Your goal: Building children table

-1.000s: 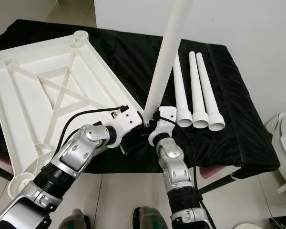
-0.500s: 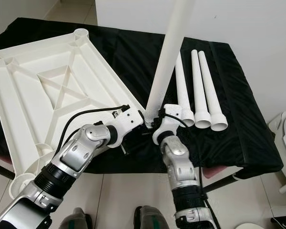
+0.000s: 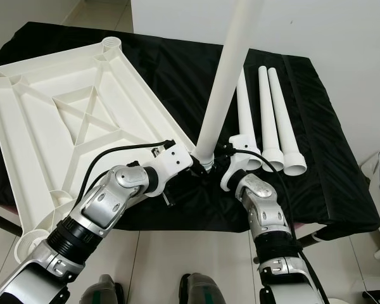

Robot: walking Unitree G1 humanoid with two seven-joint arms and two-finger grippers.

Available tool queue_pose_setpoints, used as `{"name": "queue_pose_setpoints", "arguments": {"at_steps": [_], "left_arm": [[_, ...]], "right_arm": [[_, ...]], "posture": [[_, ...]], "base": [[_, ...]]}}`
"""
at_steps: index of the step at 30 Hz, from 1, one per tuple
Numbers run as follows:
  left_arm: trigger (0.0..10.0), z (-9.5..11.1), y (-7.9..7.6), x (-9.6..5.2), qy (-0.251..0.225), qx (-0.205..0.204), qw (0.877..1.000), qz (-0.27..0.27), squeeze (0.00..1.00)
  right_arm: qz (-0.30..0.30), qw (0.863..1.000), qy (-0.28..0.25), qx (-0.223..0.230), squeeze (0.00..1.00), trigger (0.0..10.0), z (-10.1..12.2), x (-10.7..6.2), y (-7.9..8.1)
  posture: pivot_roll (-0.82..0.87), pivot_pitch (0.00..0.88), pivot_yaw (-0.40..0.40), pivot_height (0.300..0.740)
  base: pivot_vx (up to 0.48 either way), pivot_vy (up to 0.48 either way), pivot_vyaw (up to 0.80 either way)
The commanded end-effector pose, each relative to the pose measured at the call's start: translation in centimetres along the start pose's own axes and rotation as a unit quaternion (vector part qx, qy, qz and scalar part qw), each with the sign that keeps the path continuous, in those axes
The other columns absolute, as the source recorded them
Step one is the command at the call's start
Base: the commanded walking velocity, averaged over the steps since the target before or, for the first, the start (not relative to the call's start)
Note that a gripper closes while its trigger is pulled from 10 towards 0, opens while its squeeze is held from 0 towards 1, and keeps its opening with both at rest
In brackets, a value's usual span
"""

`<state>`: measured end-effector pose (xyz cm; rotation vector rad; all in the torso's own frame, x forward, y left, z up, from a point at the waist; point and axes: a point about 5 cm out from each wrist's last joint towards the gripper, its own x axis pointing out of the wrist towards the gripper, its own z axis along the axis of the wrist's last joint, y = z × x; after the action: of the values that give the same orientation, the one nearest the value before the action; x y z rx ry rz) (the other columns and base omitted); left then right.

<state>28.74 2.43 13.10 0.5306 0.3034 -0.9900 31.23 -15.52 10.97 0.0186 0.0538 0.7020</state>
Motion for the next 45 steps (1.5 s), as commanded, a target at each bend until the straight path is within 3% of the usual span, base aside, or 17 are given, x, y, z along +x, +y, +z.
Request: {"name": "queue_pose_setpoints", "arguments": {"at_steps": [1,2,3,4,19,20,22,24,28,36,42,43,44,45], "left_arm": [[10.0,-2.8,-0.6,0.3,0.056,-0.024,0.998,0.001,0.00],[10.0,-2.8,-0.6,0.3,0.056,-0.024,0.998,0.001,0.00],[10.0,-2.7,-0.8,0.3,0.055,-0.023,0.998,-0.002,0.00],[10.0,-2.7,-1.0,0.4,0.054,-0.022,0.998,-0.005,0.00],[10.0,-2.6,-1.5,0.6,0.053,-0.018,0.998,-0.017,0.00],[10.0,-2.5,-1.6,0.7,0.052,-0.018,0.998,-0.018,0.00],[10.0,-2.5,-1.6,0.7,0.052,-0.018,0.998,-0.018,0.00],[10.0,-2.5,-1.7,0.7,0.051,-0.018,0.998,-0.018,0.00],[10.0,-2.6,-1.9,0.7,0.051,-0.020,0.998,-0.019,0.00],[10.0,-2.6,-2.0,0.7,0.052,-0.020,0.998,-0.019,0.00],[10.0,-2.8,-2.1,0.7,0.054,-0.018,0.998,-0.022,0.00],[10.0,-2.7,-2.2,0.8,0.053,-0.016,0.998,-0.023,0.00],[10.0,-2.7,-2.2,0.8,0.053,-0.016,0.998,-0.023,0.00],[10.0,-2.7,-2.2,0.8,0.053,-0.016,0.998,-0.024,0.00]], "right_arm": [[0.008,1.000,0.002,-0.003,0.00,10.0,-0.2,-0.3,-0.4],[0.008,1.000,0.002,-0.003,0.00,10.0,-0.2,-0.3,-0.4],[0.013,1.000,0.002,-0.009,0.00,7.5,-0.2,-0.3,-0.6],[0.018,1.000,-0.001,-0.011,0.00,0.0,-0.1,-0.4,-0.7],[0.018,0.999,-0.035,-0.024,0.00,0.0,0.9,-0.1,-0.5],[-0.041,0.999,-0.019,-0.014,0.00,0.0,0.5,0.4,-0.1],[-0.041,0.999,-0.019,-0.014,0.00,0.0,0.5,0.4,-0.1],[-0.125,0.992,0.009,0.017,0.00,0.0,-0.2,1.1,0.4],[-0.189,0.981,0.011,0.029,0.00,0.0,-0.4,1.8,2.1],[-0.210,0.978,-0.004,0.022,0.00,0.0,-0.7,2.2,4.3],[-0.214,0.977,-0.003,0.016,0.00,0.0,-0.4,2.0,4.1],[-0.222,0.975,0.003,0.016,0.00,3.1,-0.3,1.8,4.0],[-0.222,0.975,0.003,0.016,0.00,3.1,-0.3,1.8,4.0],[-0.223,0.975,0.005,0.019,0.00,10.0,-0.3,1.7,3.8]], "posture": [[-0.04,0.037,-0.059,0.740],[-0.04,0.037,-0.059,0.740],[-0.04,0.035,-0.058,0.740],[-0.04,0.035,-0.058,0.740],[-0.05,0.022,-0.055,0.740],[-0.05,0.018,-0.064,0.740],[-0.05,0.018,-0.064,0.740],[-0.05,0.016,-0.070,0.740],[-0.05,0.014,-0.074,0.740],[-0.03,0.007,-0.080,0.740],[-0.04,0.000,-0.073,0.740],[-0.04,0.000,-0.074,0.740],[-0.04,0.000,-0.074,0.740],[-0.04,0.000,-0.074,0.740]], "base": [[0.000,0.000,0.00],[0.000,0.000,0.00],[0.000,0.000,0.00],[0.000,0.000,0.00],[0.000,0.000,0.00],[0.000,0.000,0.00],[0.000,0.000,0.00],[0.000,0.000,0.00],[0.000,0.000,0.00],[0.000,0.000,0.00],[0.000,0.000,0.00],[0.000,0.000,0.00],[0.000,0.000,0.00],[0.000,0.000,0.00]]}}
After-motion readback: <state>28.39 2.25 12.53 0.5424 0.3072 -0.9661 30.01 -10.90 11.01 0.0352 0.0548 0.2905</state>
